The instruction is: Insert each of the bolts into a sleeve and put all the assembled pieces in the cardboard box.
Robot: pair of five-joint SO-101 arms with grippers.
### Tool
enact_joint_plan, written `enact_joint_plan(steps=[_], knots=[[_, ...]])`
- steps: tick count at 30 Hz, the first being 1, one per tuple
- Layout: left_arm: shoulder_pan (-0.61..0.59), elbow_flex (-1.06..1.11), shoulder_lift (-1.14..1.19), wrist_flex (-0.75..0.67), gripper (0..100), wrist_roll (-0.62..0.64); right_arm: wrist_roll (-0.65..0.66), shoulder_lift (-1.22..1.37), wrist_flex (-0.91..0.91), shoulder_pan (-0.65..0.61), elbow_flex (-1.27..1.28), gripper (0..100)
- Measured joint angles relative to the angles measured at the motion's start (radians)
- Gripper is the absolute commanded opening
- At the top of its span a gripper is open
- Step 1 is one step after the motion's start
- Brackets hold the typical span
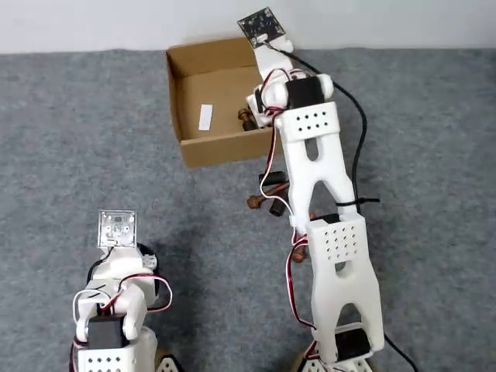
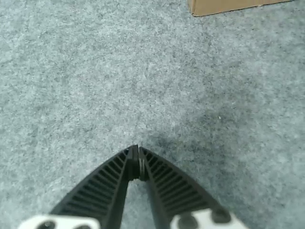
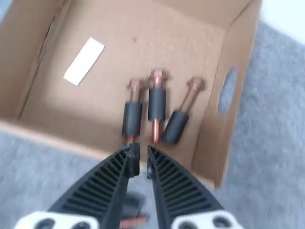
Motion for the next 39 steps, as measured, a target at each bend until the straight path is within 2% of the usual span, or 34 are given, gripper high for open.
enact_joint_plan(steps=[3, 10, 14, 19, 26, 39], knots=[[0.0, 0.0, 0.0, 0.0, 1, 0.0, -0.06, 0.0, 0.114, 0.0, -0.072, 0.9], [0.0, 0.0, 0.0, 0.0, 1, 0.0, -0.17, -0.008, 0.127, 0.0, -0.078, 0.8], [0.0, 0.0, 0.0, 0.0, 1, 0.0, -0.229, -0.089, 0.127, 0.0, 0.055, 1.2], [0.0, 0.0, 0.0, 0.0, 1, 0.0, -0.351, -0.272, 0.127, -0.012, 0.387, 2.3], [0.0, 0.0, 0.0, 0.0, 1, 0.0, -0.54, -0.351, 0.127, -0.043, 0.853, 20.4], [0.0, 0.0, 0.0, -0.014, 1, 0.0, -0.588, -0.267, 0.107, -0.046, 0.895, 17.7]])
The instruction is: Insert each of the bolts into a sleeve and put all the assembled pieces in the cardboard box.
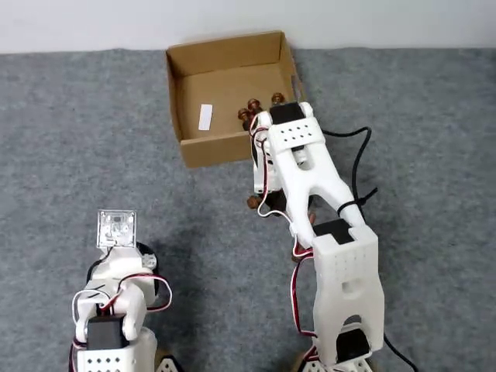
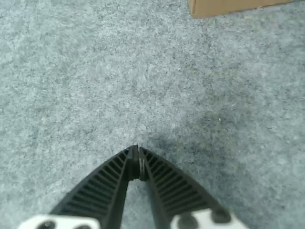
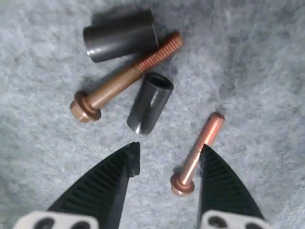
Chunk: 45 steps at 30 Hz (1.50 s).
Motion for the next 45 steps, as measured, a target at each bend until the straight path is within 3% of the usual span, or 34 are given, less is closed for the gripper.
enact_joint_plan(steps=[17, 22, 25, 30, 37, 45], knots=[[0.0, 0.0, 0.0, -0.002, 1, 0.0, -0.006, 0.121, -0.173, 0.003, 0.0, 17.5], [0.0, 0.0, 0.0, -0.002, 1, 0.0, -0.006, 0.129, -0.183, 0.006, 0.0, 0.2], [0.0, 0.0, 0.0, -0.002, 1, 0.0, -0.006, 0.127, -0.183, 0.009, 0.0, 3.5], [0.0, 0.0, 0.0, -0.002, 1, 0.0, -0.009, 0.106, -0.146, 0.006, 0.0, 1.0], [0.0, 0.0, 0.0, -0.002, 1, 0.0, -0.009, -0.084, 0.009, 0.006, 0.005, 0.8], [0.0, -0.002, 0.0, -0.025, 1, 0.0, -0.009, -0.423, 0.017, 0.057, 0.153, 0.8]])
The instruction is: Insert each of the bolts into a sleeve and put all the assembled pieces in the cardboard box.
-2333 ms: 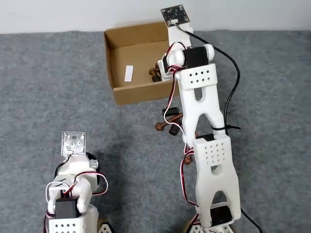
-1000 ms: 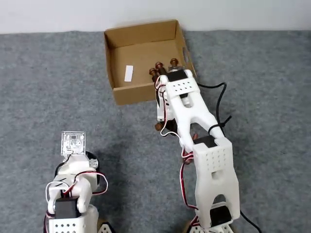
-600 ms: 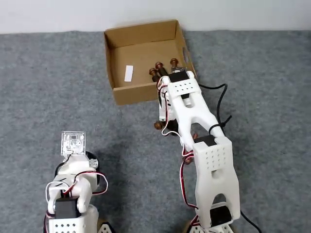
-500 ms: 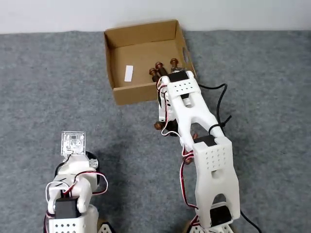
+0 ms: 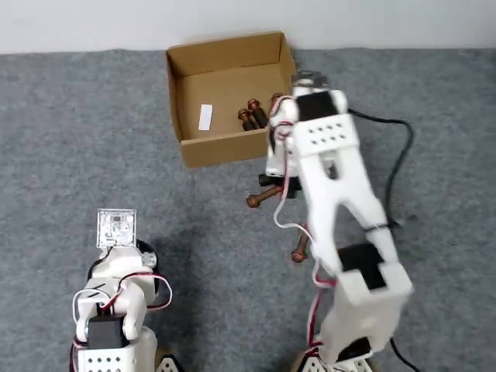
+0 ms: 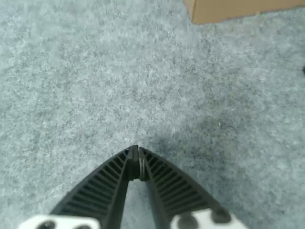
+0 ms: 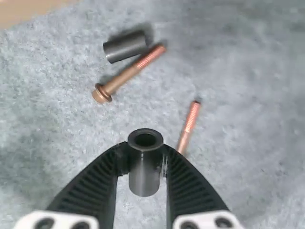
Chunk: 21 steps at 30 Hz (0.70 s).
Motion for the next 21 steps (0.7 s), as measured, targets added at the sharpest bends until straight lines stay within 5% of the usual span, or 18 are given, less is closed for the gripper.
enact_joint_plan(steps=[11, 21], knots=[[0.176, -0.153, 0.0, -0.011, 1, 0.0, 0.0, -0.566, 0.002, 0.253, 0.542, 0.8], [0.322, -0.23, 0.0, -0.021, 1, 0.0, 0.0, -0.948, 0.002, 0.534, 0.746, 0.8]])
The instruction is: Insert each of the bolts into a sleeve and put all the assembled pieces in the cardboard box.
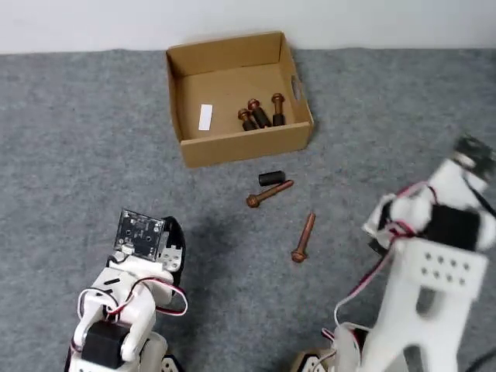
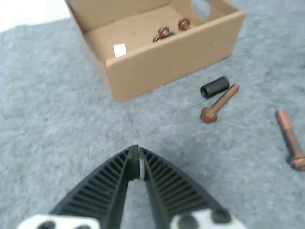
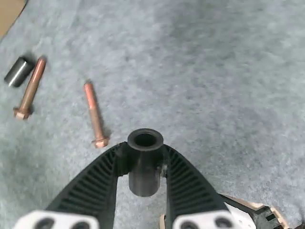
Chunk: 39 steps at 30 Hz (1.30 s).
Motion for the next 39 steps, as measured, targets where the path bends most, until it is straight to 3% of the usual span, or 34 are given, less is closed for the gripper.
enact_joint_plan(steps=[4, 8, 20, 25, 30, 39], knots=[[0.043, -0.061, 0.014, 0.0, 1, 0.0, 0.0, -0.129, 0.0, 0.037, 0.095, 0.8], [0.08, -0.161, 0.169, -0.002, 1, 0.028, 0.0, -0.301, 0.0, 0.046, 0.21, 0.8], [0.278, -0.643, 0.982, 0.02, 1, 0.187, 0.075, -0.822, -0.087, 0.072, 0.425, 0.8], [0.345, -0.804, 1.229, 0.02, 3, 0.203, 0.097, -0.876, -0.098, 0.072, 0.437, 0.8], [0.405, -0.911, 1.416, 0.035, 18, 0.209, 0.1, -0.881, -0.103, 0.072, 0.437, 0.8], [0.443, -1.077, 1.663, 0.075, 19, 0.239, 0.1, -0.881, -0.103, 0.072, 0.451, 0.8]])
